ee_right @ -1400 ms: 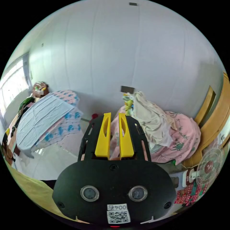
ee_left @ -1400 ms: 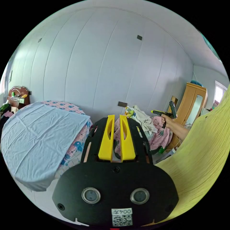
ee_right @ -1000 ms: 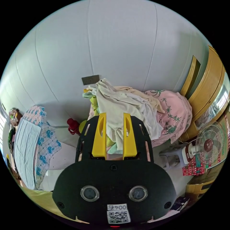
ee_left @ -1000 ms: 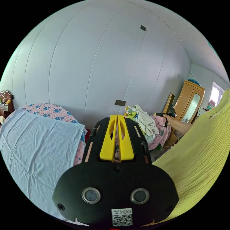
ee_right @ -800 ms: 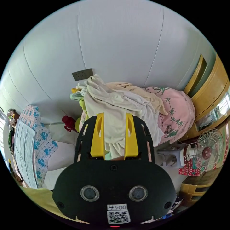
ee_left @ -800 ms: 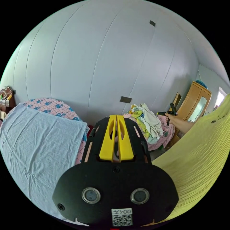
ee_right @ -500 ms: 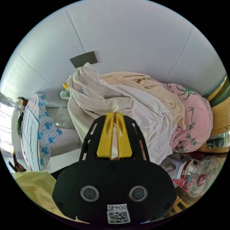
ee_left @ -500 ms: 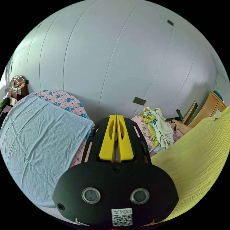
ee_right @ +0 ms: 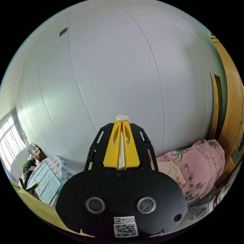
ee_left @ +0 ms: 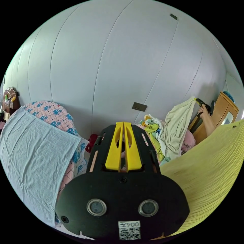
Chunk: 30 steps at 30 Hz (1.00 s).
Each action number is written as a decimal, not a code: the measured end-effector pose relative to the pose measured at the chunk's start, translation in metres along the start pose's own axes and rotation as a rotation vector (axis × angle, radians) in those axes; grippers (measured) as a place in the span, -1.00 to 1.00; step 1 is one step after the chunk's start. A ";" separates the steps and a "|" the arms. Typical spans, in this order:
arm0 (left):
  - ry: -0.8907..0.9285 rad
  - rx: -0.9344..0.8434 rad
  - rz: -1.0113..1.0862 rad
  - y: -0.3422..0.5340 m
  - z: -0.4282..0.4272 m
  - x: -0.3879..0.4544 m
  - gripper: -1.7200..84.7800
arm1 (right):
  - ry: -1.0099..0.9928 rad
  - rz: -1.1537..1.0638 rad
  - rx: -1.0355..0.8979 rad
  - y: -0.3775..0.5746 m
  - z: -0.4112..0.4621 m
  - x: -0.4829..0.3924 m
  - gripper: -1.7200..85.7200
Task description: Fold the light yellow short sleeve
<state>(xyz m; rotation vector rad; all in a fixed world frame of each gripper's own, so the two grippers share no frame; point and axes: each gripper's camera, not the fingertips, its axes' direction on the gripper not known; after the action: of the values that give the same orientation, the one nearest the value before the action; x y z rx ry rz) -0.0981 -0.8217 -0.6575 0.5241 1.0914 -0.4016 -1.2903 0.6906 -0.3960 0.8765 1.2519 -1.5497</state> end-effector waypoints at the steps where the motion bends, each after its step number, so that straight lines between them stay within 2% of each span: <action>1: -0.002 0.000 0.006 -0.001 0.003 0.000 -0.95 | -0.015 -0.005 0.019 -0.007 -0.008 -0.003 -0.98; 7: 0.014 0.014 0.032 -0.004 0.020 -0.002 -0.94 | -0.251 -0.019 0.241 -0.077 -0.088 -0.035 -0.98; 12: -0.001 0.095 0.100 0.003 0.011 0.004 -0.92 | -0.464 -0.104 0.383 -0.131 -0.148 -0.087 -0.98; 19: -0.013 0.224 0.188 0.013 -0.022 0.006 -0.84 | -0.747 -0.284 0.408 -0.146 -0.179 -0.197 -0.98; 24: -0.048 0.262 0.190 0.020 -0.063 -0.003 -0.71 | -1.145 -0.305 0.392 -0.128 -0.169 -0.280 -0.98; 30: -0.132 0.320 0.155 0.019 -0.144 -0.026 -0.54 | -1.466 -0.322 0.321 -0.076 -0.152 -0.387 -0.98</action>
<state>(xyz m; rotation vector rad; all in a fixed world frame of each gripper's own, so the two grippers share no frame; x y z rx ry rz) -0.2033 -0.7208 -0.6822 0.8483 0.8559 -0.4706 -1.2439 0.9284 -0.0494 -0.4022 0.0457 -1.9876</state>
